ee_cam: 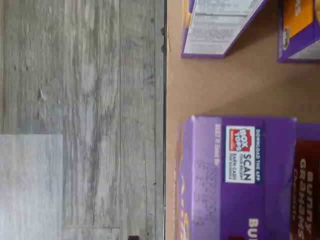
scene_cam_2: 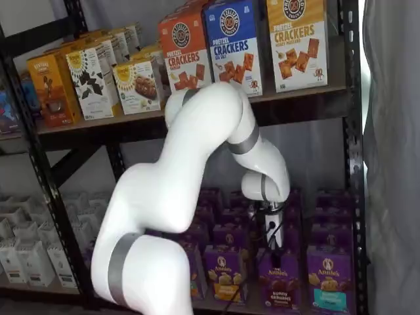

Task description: Pick up the purple box with a brown patch in the center, on the bottom shelf, the fifth box from the left

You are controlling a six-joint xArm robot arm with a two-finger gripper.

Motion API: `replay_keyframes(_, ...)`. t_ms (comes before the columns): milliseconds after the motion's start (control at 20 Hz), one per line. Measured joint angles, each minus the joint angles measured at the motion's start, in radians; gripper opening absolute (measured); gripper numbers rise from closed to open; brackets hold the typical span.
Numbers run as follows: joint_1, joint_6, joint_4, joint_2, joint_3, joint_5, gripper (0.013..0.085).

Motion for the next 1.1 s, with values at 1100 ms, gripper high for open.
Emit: replay_keyframes(1100,0.011,0.003,0.007,0.064,0.005,-0.101,0.069)
